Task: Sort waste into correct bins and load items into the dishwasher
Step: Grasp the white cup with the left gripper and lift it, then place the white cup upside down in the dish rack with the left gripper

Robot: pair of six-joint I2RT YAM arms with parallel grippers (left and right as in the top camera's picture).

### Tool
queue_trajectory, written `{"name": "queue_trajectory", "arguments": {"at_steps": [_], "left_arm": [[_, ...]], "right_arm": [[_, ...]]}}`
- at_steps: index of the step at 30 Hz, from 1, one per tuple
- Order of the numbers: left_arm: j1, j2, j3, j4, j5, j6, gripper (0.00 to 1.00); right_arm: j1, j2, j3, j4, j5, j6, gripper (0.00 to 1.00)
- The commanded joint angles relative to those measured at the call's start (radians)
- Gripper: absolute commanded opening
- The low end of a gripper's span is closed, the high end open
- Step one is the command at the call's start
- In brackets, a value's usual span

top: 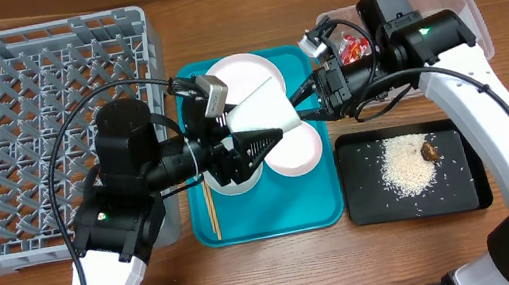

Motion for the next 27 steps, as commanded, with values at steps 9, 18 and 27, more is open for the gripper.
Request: {"name": "queue_trajectory", "arguments": {"at_steps": [9, 18, 27], "left_arm": [[0.001, -0.001, 0.018, 0.005, -0.108, 0.003, 0.54], [0.007, -0.006, 0.018, -0.154, -0.404, 0.022, 0.04], [0.201, -0.050, 0.083, -0.526, -0.729, 0.009, 0.04]], "right_arm": [[0.007, 0.003, 0.002, -0.026, 0.114, -0.012, 0.15], [-0.036, 0.002, 0.003, -0.045, 0.495, -0.004, 0.36], [-0.201, -0.042, 0.006, -0.161, 0.884, -0.005, 0.37]]}}
